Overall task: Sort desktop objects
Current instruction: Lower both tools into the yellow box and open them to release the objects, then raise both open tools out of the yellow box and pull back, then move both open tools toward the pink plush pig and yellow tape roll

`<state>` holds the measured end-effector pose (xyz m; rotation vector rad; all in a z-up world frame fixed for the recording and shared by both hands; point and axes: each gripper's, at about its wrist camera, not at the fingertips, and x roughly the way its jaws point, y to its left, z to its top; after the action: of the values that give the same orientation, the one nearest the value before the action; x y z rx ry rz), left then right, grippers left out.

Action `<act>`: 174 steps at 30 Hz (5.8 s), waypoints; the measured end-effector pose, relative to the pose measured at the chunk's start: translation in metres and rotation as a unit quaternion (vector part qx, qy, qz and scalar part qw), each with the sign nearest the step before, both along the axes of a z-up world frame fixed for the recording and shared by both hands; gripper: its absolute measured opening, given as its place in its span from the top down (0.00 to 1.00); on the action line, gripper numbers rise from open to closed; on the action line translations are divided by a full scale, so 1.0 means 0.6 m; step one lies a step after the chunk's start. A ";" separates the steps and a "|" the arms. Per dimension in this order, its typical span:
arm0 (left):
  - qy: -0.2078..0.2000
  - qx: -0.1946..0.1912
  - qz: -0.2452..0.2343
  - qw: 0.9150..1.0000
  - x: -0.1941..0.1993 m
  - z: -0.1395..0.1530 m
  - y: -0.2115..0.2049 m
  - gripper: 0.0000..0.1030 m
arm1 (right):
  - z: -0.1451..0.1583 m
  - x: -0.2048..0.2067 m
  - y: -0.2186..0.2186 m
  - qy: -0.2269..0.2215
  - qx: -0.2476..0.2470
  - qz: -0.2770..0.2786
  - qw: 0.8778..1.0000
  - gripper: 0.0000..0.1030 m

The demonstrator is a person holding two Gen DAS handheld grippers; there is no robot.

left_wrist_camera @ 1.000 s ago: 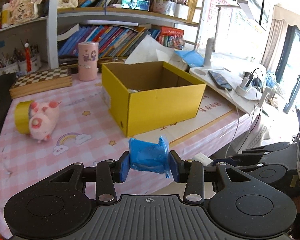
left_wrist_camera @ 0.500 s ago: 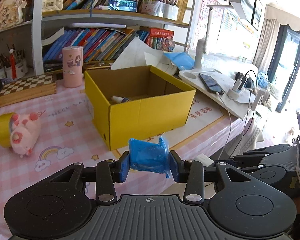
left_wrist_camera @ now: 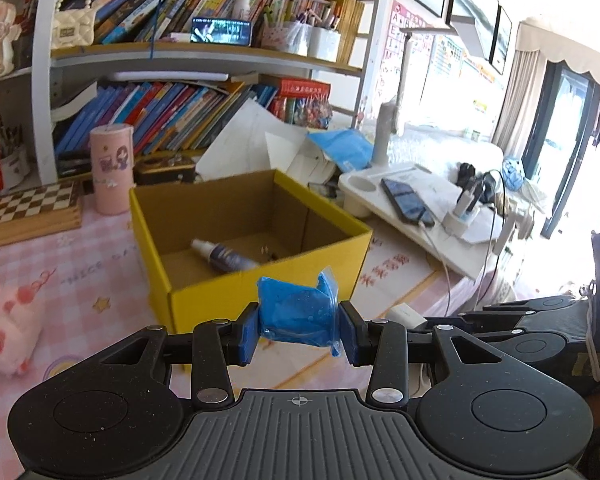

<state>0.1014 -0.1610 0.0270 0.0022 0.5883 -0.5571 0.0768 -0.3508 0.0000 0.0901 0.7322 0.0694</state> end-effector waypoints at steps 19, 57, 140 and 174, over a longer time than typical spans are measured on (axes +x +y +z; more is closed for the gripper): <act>-0.020 0.021 0.080 0.996 0.129 0.014 -0.044 0.61 | 0.058 0.132 -0.055 -0.071 0.010 0.073 0.995 0.77; 0.120 0.095 0.130 0.980 0.282 -0.103 -0.093 0.60 | -0.051 0.436 0.033 0.089 -0.150 0.246 0.953 0.77; 0.049 0.069 0.231 0.969 -0.168 -0.053 0.244 0.11 | -0.029 -0.056 0.208 0.005 0.001 0.073 0.997 0.17; 0.027 0.053 0.293 0.954 -0.195 -0.041 0.358 0.10 | -0.010 -0.063 0.364 -0.021 -0.023 0.186 0.982 0.16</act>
<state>-0.0158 0.0539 0.0025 -0.0837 0.6365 0.0517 0.0389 -0.1322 -0.0061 -0.0931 0.7005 0.4101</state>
